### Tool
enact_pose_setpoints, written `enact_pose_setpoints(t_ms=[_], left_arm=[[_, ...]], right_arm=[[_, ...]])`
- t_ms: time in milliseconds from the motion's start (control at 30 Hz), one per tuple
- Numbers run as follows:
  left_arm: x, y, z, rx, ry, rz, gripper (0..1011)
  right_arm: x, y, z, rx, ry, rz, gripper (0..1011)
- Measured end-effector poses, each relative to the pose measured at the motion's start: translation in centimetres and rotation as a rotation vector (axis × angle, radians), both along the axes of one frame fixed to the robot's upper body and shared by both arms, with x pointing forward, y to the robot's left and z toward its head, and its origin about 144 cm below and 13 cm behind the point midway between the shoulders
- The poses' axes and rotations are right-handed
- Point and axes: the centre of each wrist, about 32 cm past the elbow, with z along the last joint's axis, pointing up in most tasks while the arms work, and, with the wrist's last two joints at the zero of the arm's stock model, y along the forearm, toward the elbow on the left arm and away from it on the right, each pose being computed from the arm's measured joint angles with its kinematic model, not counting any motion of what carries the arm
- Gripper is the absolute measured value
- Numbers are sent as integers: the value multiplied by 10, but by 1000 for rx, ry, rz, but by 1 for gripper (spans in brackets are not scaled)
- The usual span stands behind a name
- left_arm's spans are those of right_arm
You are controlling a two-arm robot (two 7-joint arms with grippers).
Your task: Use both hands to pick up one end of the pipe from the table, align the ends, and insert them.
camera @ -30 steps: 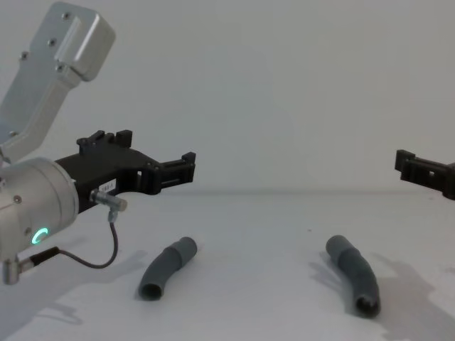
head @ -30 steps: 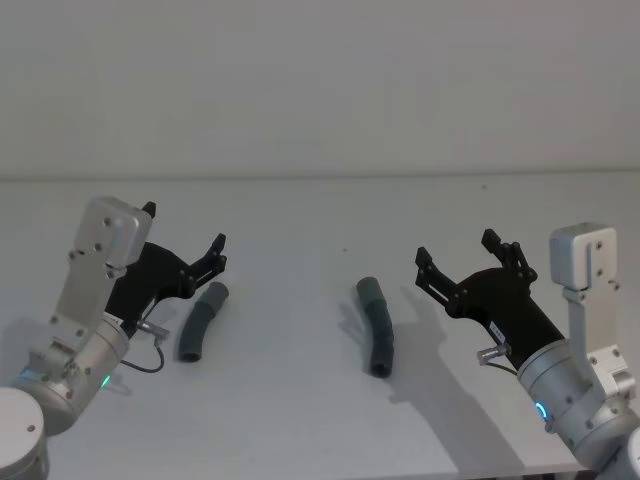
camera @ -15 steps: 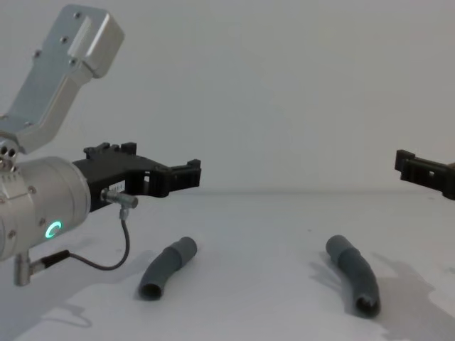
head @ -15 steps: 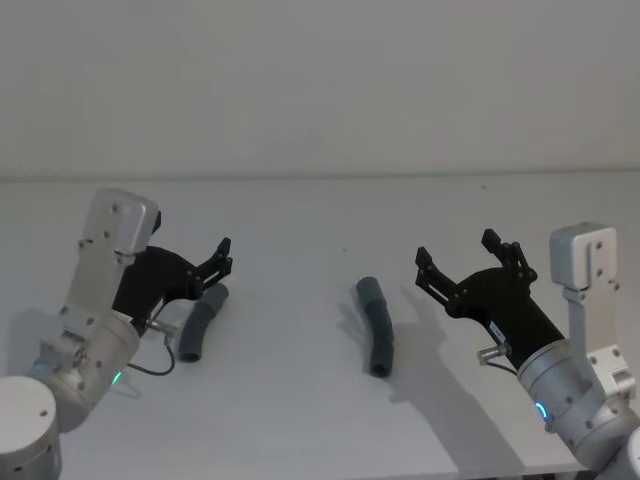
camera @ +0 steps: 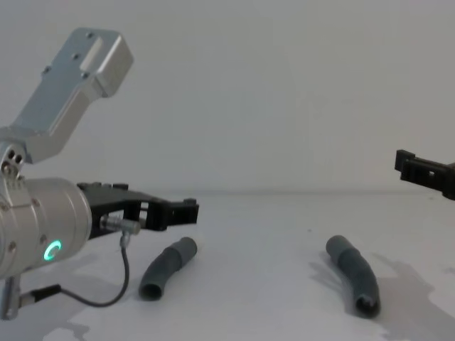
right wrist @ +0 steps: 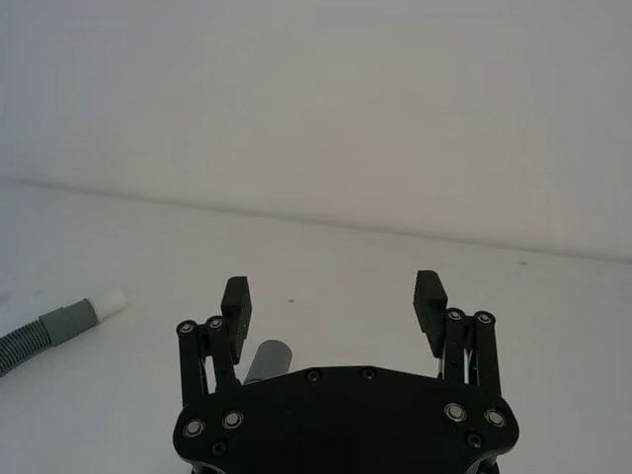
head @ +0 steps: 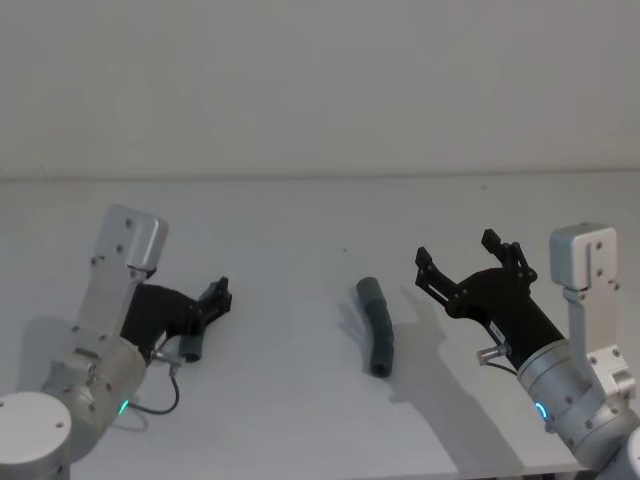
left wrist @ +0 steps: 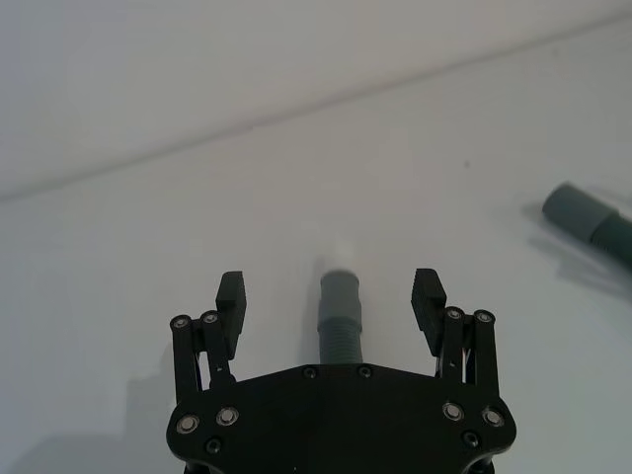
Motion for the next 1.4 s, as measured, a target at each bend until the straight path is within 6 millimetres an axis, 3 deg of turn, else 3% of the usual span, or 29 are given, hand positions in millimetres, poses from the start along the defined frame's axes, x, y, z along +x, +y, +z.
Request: enact_pose_setpoints(t_ms=[600, 1400], left_arm=[[-6, -6, -3, 81, 70, 2, 1001], [21, -1, -9, -48, 116, 33, 1001]], right_arm=[[0, 0, 0, 0, 0, 0, 1002], [0, 0, 0, 0, 0, 0, 1002]])
